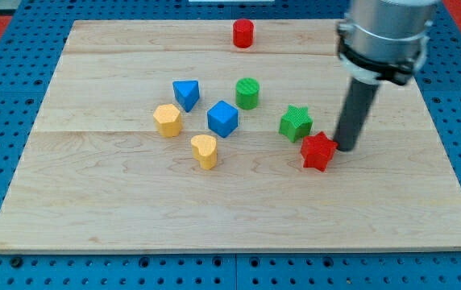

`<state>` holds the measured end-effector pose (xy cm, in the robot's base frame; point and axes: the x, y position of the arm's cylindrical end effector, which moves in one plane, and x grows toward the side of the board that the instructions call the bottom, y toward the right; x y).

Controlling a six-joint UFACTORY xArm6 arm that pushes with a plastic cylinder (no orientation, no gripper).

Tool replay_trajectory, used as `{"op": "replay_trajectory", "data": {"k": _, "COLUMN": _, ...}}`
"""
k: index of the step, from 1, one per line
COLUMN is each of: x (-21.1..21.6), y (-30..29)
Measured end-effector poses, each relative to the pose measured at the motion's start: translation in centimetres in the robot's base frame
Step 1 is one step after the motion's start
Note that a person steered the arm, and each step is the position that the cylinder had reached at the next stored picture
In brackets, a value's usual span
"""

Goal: Push the red circle slightly upwards

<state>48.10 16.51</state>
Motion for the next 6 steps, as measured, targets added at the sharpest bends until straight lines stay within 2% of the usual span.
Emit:
{"op": "replay_trajectory", "data": {"k": 2, "x": 1.5, "y": -7.4}}
{"op": "replay_trajectory", "data": {"k": 3, "x": 2.4, "y": -4.8}}
{"op": "replay_trajectory", "data": {"k": 4, "x": 0.8, "y": -2.0}}
{"op": "replay_trajectory", "data": {"k": 6, "x": -12.5, "y": -2.6}}
